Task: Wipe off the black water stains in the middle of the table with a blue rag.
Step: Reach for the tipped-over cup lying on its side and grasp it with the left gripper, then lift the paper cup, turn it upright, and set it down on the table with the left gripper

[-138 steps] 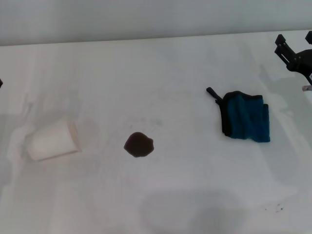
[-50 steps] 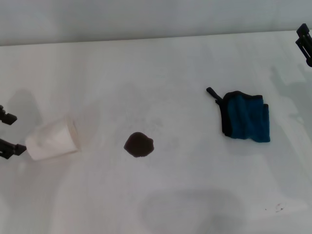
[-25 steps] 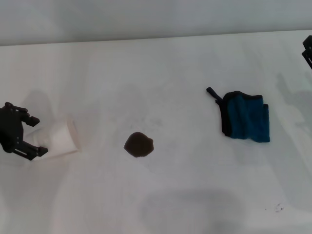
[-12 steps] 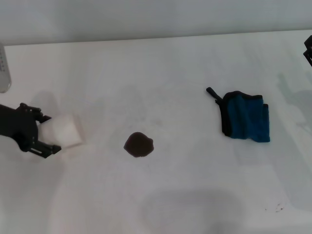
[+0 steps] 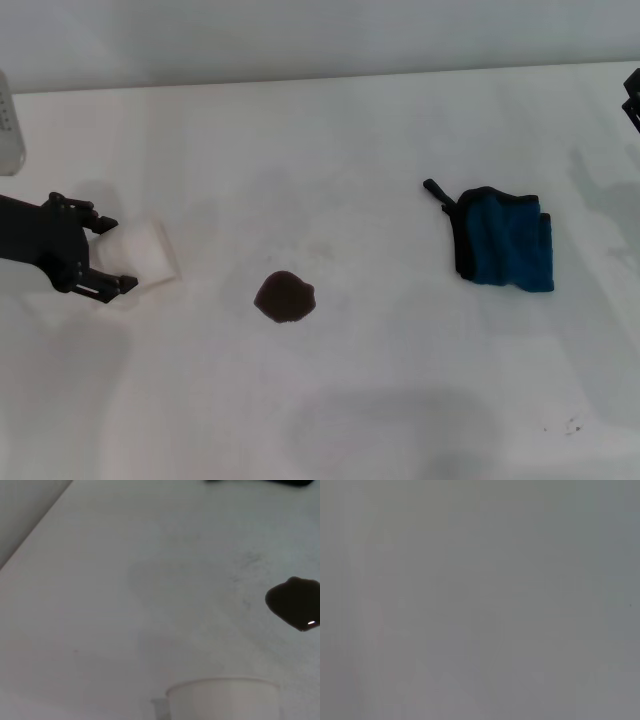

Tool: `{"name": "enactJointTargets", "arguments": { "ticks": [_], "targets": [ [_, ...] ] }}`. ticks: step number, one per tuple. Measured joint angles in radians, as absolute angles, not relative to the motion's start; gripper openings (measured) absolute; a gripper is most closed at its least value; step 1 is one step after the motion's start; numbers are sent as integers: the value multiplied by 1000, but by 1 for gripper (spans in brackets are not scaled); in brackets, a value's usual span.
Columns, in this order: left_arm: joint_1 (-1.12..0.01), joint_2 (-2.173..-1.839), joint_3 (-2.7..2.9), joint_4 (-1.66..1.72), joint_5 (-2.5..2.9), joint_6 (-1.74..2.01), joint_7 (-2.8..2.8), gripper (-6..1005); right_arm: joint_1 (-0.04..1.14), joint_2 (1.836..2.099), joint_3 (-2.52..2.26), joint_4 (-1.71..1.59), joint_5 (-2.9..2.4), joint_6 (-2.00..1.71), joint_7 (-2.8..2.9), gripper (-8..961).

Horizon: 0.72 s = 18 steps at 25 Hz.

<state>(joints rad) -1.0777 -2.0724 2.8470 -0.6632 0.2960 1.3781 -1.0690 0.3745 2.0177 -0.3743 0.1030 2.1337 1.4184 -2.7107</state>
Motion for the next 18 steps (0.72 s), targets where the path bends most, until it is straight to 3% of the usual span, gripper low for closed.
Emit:
{"name": "enactJointTargets", "arguments": {
  "ticks": [18],
  "targets": [
    [-1061,-2075,2847,-680,121,1457,-1082,670,368,2014,-373,69,2134,1408,-2711,872]
  ]
}}
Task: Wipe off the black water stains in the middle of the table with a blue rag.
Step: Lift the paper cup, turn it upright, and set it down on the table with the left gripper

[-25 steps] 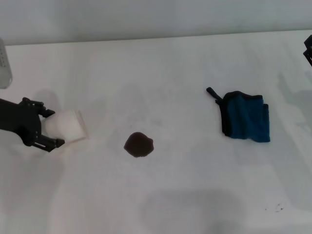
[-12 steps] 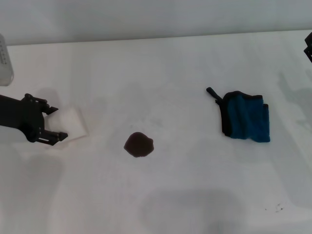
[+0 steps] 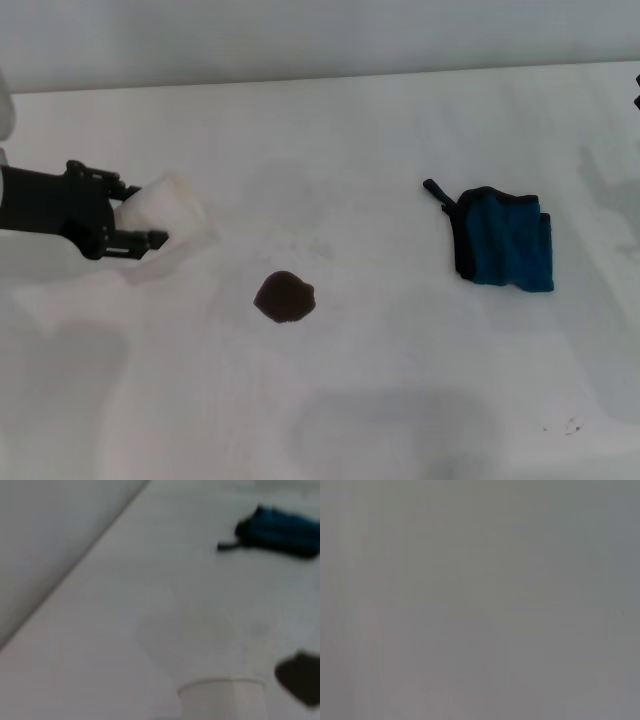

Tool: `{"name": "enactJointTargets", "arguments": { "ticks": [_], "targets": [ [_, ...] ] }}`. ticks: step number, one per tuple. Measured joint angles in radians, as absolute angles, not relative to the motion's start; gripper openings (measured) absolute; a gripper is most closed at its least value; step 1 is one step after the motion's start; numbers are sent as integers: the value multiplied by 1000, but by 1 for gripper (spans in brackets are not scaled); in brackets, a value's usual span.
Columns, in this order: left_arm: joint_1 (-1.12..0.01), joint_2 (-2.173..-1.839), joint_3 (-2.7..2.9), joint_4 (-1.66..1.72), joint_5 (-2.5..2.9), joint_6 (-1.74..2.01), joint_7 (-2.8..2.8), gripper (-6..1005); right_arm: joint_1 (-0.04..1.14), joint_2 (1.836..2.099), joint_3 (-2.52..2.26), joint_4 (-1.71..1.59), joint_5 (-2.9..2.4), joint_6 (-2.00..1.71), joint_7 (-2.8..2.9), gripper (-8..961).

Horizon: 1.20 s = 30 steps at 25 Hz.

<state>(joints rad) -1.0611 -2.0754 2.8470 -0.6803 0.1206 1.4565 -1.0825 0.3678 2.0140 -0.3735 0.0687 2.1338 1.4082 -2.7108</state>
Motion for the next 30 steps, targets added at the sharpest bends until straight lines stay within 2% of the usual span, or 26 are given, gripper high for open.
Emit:
{"name": "enactJointTargets", "arguments": {
  "ticks": [6,16,21,30],
  "targets": [
    [-987,-2077,2847,-678,-61,1516,-1048,614,364,2013,-374,45,2134,1407,-2711,872],
    [-702,-2078,2846,-557,-483,1569,-853,533,352,2008,-413,-4,2131,1406,-2718,873],
    [-575,-2078,2845,-418,-606,1553,-719,533,344,2008,-427,-31,2124,1406,-2720,873],
    [-434,-2079,2844,-198,-689,1439,-484,533,335,2007,-438,-47,2121,1408,-2724,873]
  ]
}}
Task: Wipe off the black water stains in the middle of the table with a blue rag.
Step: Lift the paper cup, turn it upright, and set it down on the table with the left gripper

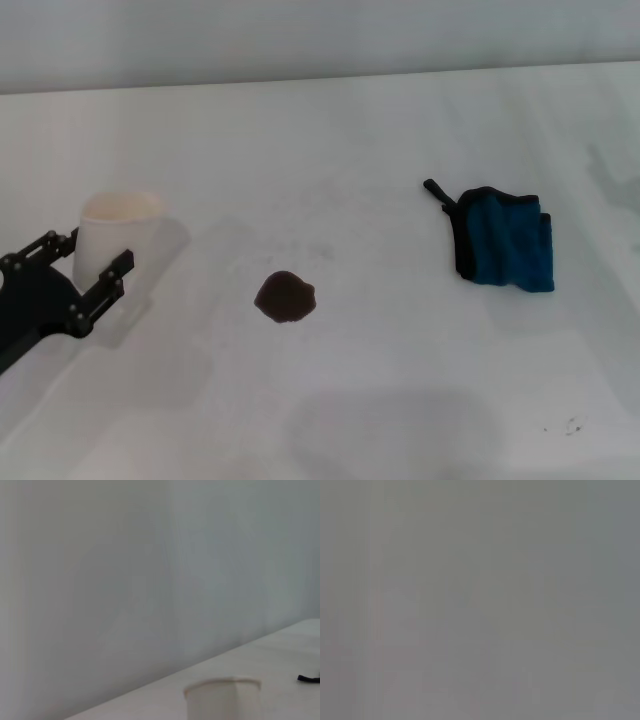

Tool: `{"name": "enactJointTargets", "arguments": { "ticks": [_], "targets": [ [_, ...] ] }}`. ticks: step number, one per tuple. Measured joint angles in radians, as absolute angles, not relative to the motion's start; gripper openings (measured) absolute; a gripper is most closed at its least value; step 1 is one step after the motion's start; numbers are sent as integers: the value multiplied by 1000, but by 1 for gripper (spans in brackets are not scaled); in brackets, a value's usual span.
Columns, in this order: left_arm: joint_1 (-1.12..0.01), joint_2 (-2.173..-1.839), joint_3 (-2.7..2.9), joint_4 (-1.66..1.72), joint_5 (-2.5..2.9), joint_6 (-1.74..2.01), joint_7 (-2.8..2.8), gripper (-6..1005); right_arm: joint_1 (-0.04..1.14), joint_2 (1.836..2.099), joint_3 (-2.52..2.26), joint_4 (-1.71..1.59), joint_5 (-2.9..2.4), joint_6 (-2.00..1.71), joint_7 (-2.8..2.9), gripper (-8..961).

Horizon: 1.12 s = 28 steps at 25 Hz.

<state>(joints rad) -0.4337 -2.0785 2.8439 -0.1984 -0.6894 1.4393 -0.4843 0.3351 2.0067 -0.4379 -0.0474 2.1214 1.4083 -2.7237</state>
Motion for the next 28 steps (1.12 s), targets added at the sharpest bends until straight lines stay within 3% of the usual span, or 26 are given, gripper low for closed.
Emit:
{"name": "enactJointTargets", "arguments": {
  "ticks": [28],
  "targets": [
    [-336,-2083,2844,-8,-712,1254,-199,562,330,2006,-454,-58,2122,1386,-2727,874]
  ]
}}
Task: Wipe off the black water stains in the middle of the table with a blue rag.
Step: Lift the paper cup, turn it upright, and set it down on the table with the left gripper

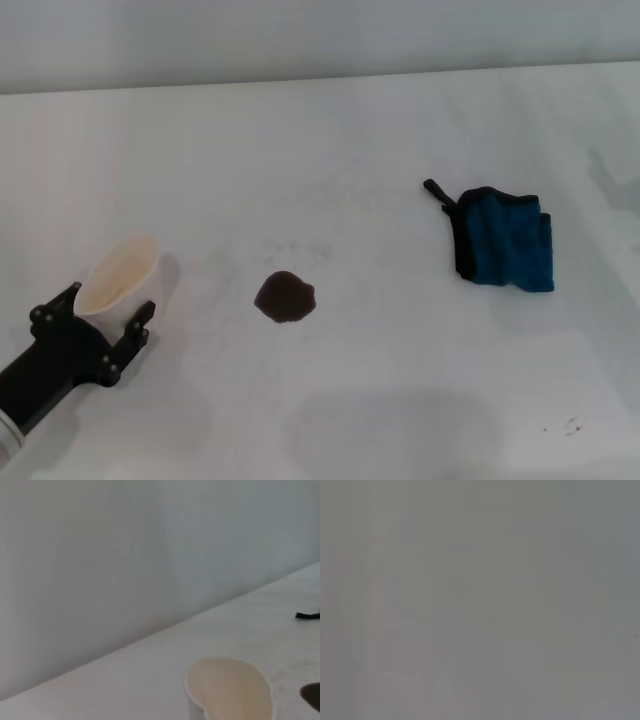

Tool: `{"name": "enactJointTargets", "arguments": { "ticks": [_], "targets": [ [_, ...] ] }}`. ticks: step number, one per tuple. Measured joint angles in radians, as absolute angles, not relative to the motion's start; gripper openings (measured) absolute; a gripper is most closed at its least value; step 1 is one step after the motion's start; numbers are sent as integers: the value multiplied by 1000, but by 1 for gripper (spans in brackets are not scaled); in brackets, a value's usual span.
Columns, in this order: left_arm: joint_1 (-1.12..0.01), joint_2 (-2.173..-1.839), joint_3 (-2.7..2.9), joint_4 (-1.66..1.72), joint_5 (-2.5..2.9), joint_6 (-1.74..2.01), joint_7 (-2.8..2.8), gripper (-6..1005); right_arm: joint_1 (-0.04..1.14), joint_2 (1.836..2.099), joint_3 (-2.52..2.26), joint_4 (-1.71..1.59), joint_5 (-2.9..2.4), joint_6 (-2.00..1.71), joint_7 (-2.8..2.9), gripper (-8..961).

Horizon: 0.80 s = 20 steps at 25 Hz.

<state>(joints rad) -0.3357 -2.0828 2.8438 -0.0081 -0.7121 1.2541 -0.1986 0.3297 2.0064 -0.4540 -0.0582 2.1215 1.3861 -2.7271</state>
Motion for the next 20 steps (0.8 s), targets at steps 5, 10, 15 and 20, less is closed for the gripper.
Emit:
{"name": "enactJointTargets", "arguments": {
  "ticks": [5,10,15,20],
  "targets": [
    [-309,-2083,2844,7,-717,1253,-173,568,330,2006,-454,-65,2121,1380,-2727,874],
    [-304,-2083,2837,8,-733,1255,-172,574,330,2006,-454,-66,2121,1378,-2727,874],
    [-302,-2081,2830,26,-769,1249,-175,579,327,2006,-455,-66,2121,1377,-2727,872],
    [-305,-2080,2830,31,-771,1248,-171,585,325,2006,-456,-66,2121,1377,-2727,870]
  ]
}}
